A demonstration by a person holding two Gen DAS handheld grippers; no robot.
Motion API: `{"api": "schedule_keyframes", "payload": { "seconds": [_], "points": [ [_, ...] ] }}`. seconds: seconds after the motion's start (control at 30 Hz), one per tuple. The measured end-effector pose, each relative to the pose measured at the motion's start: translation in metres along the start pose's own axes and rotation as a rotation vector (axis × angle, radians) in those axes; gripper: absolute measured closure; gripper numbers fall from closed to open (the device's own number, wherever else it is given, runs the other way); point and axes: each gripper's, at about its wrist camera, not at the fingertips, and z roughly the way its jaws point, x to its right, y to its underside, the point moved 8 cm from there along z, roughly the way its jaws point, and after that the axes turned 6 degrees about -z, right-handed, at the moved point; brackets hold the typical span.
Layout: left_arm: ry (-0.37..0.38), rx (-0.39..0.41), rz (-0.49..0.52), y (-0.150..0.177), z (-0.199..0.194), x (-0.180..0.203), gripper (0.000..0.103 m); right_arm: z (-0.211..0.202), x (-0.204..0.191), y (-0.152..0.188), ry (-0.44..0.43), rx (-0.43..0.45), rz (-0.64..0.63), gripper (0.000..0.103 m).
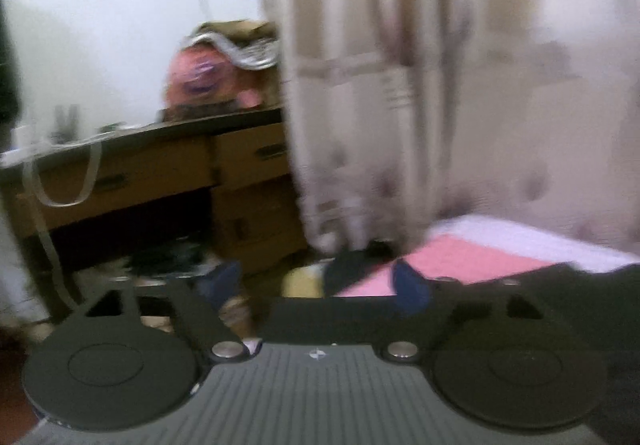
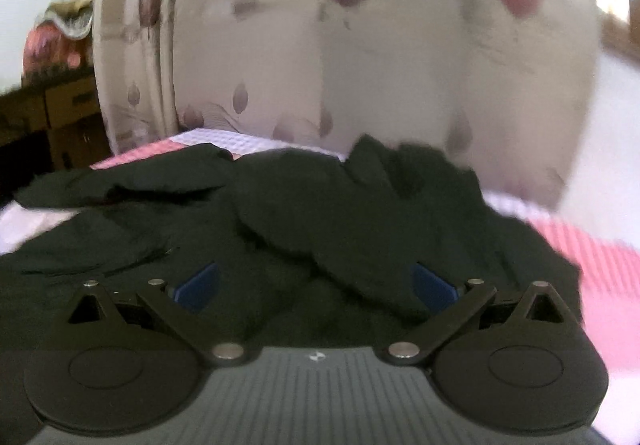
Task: Fold large clothes
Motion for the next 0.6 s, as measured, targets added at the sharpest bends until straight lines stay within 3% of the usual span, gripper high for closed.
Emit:
{"api": "schedule_keyframes", "payload": {
  "seconds": [0.03,0.2,0.33,0.37,0.43,0.47,0.5,0.6],
  "points": [
    [0.053,-0.006,-0.01,0.003,-0.009,0.016,0.002,0.017,-0.006,-0.003,0.01,-0.011,-0.032,0.0],
    [0.331,-0.021,0.004,0.033,-0.039,0.1,0.0,0.083,-0.034,-0.004,0.073,-0.055,-0.179,0.0],
    [0.436,-0.086,0.034,0.078,-0.032,0.146,0.0,0.119,-0.048,0.0,0.146,-0.08,-0.287,0.0],
    [0.453,-0.12,0.026,0.087,-0.027,0.15,0.0,0.124,-0.047,0.0,0.158,-0.085,-0.292,0.004],
    [0.467,-0.157,-0.003,0.107,-0.02,0.153,0.0,0.138,-0.041,0.0,0.166,-0.126,-0.278,0.042],
    [0.452,-0.156,-0.012,0.114,-0.017,0.151,0.0,0.146,-0.036,0.0,0.171,-0.156,-0.265,0.08],
    [0.436,-0.161,-0.019,0.121,-0.014,0.15,0.001,0.15,-0.029,-0.001,0.19,-0.172,-0.253,0.092],
    [0.437,-0.192,-0.067,0.126,-0.008,0.145,0.003,0.128,0.006,-0.017,0.222,-0.105,-0.184,0.096]
  ]
}}
